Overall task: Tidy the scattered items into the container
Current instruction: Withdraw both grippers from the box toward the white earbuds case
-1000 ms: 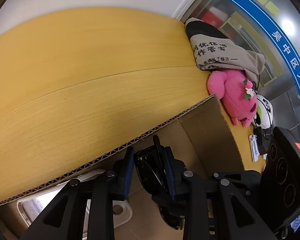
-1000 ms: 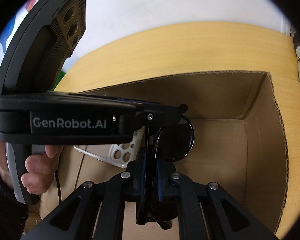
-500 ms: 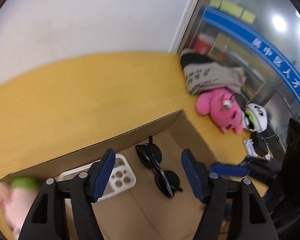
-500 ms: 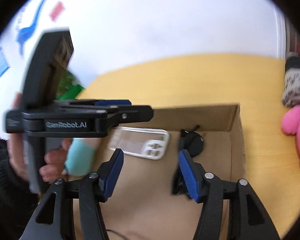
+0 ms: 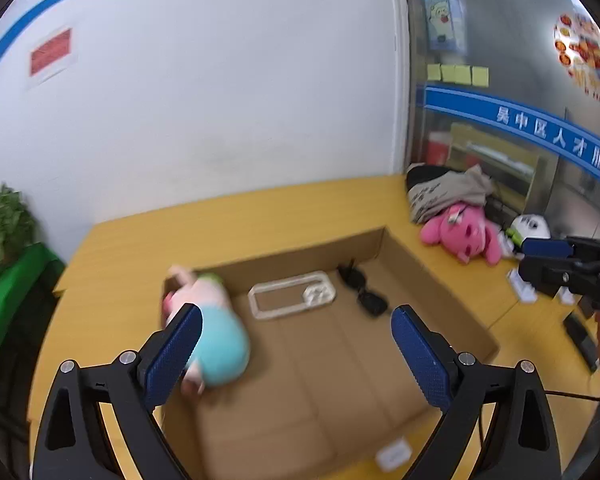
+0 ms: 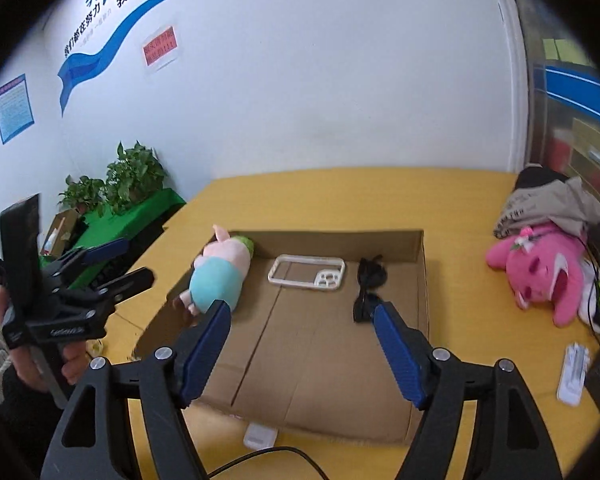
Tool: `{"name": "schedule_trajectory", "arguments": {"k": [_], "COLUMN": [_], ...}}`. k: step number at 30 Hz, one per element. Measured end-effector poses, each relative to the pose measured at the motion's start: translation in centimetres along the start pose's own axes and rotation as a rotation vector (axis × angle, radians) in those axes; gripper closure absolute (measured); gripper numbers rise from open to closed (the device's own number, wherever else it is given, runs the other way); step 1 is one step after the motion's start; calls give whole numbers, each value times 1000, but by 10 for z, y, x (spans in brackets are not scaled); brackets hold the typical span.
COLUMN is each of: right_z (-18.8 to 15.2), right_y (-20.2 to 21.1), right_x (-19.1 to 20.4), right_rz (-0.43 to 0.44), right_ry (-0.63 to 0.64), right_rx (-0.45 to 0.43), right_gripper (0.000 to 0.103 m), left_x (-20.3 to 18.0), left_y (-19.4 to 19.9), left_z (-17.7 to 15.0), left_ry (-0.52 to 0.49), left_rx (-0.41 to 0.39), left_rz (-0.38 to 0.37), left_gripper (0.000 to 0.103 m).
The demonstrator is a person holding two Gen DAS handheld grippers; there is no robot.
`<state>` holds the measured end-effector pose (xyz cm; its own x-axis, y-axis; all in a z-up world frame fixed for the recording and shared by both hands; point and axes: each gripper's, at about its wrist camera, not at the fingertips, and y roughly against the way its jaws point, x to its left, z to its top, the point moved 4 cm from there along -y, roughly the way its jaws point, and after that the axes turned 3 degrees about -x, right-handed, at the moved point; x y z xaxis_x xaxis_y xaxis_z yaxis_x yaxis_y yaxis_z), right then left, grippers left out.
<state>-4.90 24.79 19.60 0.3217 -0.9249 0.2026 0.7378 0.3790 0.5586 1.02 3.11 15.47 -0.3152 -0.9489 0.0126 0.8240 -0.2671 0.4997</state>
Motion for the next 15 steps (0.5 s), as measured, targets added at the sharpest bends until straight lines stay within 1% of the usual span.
{"name": "schedule_trajectory", "arguments": {"k": [2, 3, 5, 6, 8, 9, 12, 15], "right_z": [-21, -32, -55, -69, -98, -106, -132, -143], "right_y": [2, -4, -14, -29, -52, -56, -77, -80], "right_x": [6, 9, 15, 15, 5, 2, -19, -26], "right_rz": [-8, -10, -19, -32, -103, -124, -158, -184], "right_ry": [-13, -11, 22, 48, 58, 46, -23, -36], "right_rx": [33, 41, 44, 45, 76, 87, 107, 97], "right_gripper": [29, 29, 29, 29, 29, 29, 29, 29], "left_x": [5, 8, 15, 21, 30, 36, 53, 70], "left_y": [13, 17, 20, 19, 17, 15, 5, -7], "left_z": [-23, -31, -50, -62, -80, -90, -118, -141], "left_ry": [27, 34, 51, 70, 89, 99, 120, 173], "left_rx": [10, 14, 26, 46, 63, 77, 113, 146], "left_rz": [18, 22, 58, 80, 100, 110, 140, 153], "left_gripper": [5, 5, 5, 5, 5, 5, 5, 5]}}
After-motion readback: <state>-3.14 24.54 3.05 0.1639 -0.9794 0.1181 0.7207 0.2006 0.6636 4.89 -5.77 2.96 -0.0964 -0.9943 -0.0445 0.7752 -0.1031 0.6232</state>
